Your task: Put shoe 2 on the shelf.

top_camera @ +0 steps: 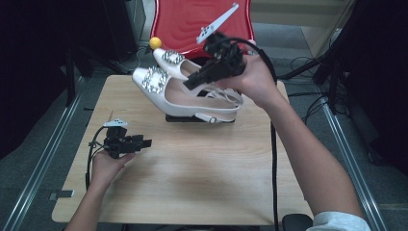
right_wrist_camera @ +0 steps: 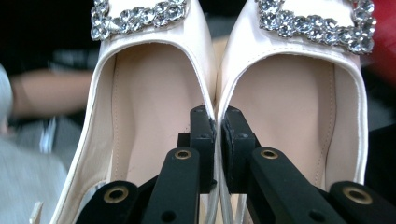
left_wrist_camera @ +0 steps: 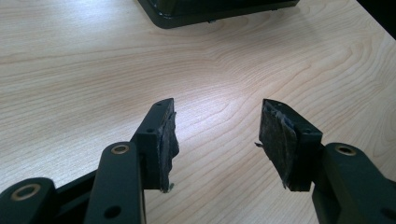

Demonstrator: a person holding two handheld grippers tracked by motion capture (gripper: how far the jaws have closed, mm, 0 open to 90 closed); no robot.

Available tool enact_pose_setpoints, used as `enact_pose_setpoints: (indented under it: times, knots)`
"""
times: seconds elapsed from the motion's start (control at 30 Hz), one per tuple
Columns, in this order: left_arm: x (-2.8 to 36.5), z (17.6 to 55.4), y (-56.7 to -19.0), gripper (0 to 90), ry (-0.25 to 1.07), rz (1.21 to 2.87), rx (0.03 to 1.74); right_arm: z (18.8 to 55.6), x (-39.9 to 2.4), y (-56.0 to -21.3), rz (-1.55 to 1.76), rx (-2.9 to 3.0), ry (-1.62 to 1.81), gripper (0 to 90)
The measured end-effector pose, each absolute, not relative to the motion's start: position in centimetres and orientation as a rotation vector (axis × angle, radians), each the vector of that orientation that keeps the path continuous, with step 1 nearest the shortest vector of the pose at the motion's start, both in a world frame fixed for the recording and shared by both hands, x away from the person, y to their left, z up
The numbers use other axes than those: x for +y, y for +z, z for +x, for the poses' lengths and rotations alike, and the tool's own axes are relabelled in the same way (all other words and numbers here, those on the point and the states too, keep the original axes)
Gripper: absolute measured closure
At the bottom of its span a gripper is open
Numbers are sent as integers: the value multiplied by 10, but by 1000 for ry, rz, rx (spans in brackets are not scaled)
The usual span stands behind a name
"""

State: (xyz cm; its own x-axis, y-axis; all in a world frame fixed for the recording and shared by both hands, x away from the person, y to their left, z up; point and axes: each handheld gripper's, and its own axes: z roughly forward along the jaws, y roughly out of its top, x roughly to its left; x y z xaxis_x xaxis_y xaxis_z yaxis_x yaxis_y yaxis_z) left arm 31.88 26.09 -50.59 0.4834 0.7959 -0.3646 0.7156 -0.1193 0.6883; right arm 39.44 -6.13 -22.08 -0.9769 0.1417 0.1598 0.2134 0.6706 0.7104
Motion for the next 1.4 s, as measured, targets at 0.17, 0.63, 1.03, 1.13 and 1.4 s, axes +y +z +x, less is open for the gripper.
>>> enact_pose_setpoints:
  times: [0.17,0.63,1.03,1.13,1.4]
  knots:
    - [259,320,-507,461,122,1872,1260,410,-71,-195,-490,-2698,-1383,861]
    - [255,322,-509,464,120,1899,1245,456,-88,-161,-955,-2394,-1705,861]
    - [254,322,-508,467,60,1860,1224,492,-100,-155,-1330,-2157,-1869,860]
    - [253,322,-508,469,67,1866,1220,499,-102,-156,-1439,-2134,-1899,859]
    - [251,323,-508,469,56,1863,1200,515,-100,-159,-1690,-2034,-1924,859]
